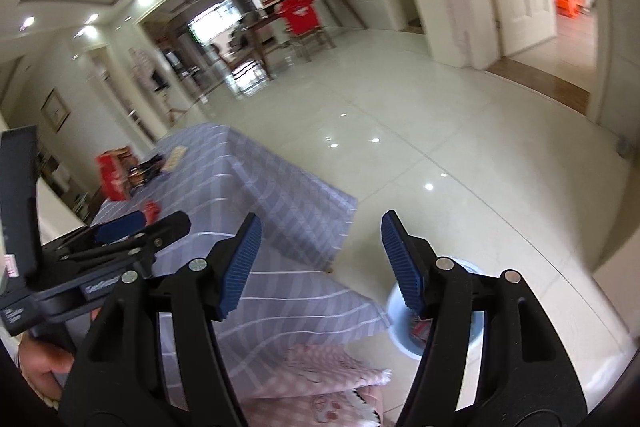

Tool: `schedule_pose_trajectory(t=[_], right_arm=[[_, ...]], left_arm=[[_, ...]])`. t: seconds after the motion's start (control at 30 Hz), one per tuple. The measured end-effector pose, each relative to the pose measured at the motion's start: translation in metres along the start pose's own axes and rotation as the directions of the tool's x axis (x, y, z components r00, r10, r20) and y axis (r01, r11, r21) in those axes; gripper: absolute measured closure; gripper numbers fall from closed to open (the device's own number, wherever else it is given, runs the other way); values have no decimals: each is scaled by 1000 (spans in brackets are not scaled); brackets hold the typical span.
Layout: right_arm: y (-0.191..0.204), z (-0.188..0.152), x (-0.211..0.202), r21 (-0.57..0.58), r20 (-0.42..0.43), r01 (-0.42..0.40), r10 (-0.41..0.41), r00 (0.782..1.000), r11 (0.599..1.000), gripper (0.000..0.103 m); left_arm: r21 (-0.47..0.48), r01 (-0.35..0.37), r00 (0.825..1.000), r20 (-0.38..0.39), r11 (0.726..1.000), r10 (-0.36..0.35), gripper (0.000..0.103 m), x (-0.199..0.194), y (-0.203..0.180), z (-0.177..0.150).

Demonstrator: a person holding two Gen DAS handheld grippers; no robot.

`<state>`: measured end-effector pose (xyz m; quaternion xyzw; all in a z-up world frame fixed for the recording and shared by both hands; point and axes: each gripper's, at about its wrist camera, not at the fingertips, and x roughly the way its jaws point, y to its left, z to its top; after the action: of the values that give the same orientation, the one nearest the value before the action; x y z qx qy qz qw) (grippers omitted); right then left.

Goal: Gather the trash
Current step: 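Grasp the red wrapper with the left tool while the right tool grasps the red paper bag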

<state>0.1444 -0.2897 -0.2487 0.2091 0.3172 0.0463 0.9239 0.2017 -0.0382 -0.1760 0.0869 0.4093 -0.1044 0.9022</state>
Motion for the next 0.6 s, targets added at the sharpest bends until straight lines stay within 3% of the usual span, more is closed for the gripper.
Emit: schedule_pose_trajectory(t=[0.17, 0.4, 0.53, 0.6], right_arm=[[52, 8, 25, -91, -29, -53, 50, 998, 994, 40], [103, 17, 67, -164, -98, -111, 95, 991, 980, 40], [117, 23, 82, -185, -115, -121, 101, 988, 975, 40], [122, 28, 87, -192, -118, -126, 105, 987, 973, 40]], left_arm=[[-106, -62, 998, -13, 992, 61, 27, 8, 63, -2], [-154, -49, 998, -50, 987, 41, 29, 35, 101, -2], [-129, -42, 998, -61, 991, 34, 62, 47, 100, -2], [-123, -25, 998, -52, 992, 19, 69, 48, 102, -1]])
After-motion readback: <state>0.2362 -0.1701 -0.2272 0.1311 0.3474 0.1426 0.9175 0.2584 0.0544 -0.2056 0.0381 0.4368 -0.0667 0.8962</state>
